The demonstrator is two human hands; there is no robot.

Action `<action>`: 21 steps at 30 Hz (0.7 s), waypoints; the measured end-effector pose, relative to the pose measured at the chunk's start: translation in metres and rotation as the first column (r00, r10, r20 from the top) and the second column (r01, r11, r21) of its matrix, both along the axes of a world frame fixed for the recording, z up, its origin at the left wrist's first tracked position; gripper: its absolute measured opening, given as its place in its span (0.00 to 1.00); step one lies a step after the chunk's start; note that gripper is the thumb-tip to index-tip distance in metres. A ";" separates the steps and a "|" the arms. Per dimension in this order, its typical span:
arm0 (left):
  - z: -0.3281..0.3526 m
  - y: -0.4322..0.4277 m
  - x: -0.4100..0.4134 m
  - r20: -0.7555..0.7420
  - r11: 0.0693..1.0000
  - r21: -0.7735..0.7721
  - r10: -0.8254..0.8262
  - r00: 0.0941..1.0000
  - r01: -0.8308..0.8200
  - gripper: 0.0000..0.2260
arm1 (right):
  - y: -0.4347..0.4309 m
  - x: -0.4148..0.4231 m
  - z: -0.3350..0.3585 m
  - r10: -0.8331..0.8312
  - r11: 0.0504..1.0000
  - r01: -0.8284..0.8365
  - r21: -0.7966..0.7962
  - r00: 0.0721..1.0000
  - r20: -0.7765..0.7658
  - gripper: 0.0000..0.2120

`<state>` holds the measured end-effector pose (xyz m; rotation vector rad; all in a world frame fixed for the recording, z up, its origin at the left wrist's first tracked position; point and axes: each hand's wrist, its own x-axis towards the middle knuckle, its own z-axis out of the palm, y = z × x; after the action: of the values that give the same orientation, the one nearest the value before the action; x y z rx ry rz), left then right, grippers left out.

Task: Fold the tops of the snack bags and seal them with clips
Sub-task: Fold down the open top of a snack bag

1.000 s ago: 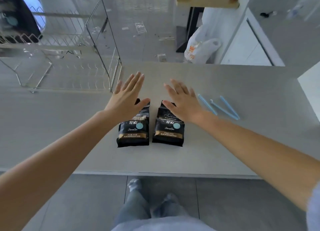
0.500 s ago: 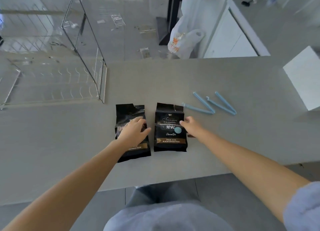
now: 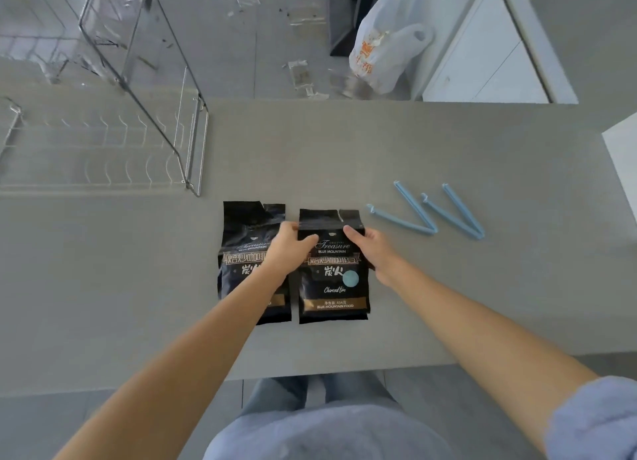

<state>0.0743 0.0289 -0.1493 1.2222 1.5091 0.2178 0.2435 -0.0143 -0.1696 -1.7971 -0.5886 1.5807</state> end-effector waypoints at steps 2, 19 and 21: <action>-0.002 0.002 -0.002 0.032 0.998 0.031 0.061 0.998 -0.062 0.23 | 0.005 0.002 0.000 0.026 0.999 -0.025 0.022 0.998 -0.050 0.06; 0.013 0.028 0.025 0.283 0.948 0.222 0.159 0.946 -0.226 0.05 | 0.037 0.021 0.044 0.136 0.956 -0.099 0.276 0.984 -0.116 0.08; 0.008 0.018 0.029 0.228 0.900 0.381 0.131 0.965 -0.212 0.06 | 0.034 0.021 0.045 0.148 0.951 -0.131 0.279 0.988 -0.041 0.11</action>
<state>0.1035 0.0473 -0.1408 1.3399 1.4375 0.7807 0.2642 0.0197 -0.1249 -1.5221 -0.8778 1.5537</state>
